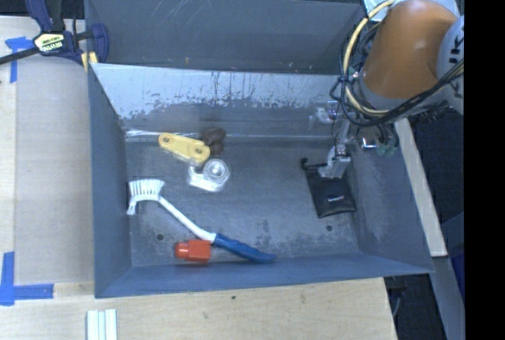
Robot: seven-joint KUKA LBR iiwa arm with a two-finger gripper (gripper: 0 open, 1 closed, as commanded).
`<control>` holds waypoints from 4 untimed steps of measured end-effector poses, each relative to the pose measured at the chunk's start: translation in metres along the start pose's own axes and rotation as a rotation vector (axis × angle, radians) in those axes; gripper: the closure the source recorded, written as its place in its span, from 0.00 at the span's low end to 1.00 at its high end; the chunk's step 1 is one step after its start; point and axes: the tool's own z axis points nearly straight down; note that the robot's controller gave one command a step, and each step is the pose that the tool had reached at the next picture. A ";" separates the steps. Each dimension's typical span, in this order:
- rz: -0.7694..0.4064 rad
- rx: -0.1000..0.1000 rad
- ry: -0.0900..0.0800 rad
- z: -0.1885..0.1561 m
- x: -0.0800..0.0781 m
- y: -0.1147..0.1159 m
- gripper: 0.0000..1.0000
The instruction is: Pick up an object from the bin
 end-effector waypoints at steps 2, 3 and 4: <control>0.013 0.001 -0.011 0.020 -0.006 -0.007 0.00; -0.006 -0.002 0.011 0.030 0.008 -0.009 0.00; -0.076 0.000 -0.005 0.002 -0.007 -0.015 0.00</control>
Offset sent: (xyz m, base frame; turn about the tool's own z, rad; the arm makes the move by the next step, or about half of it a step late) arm 0.0082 -0.0217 -0.0651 0.0433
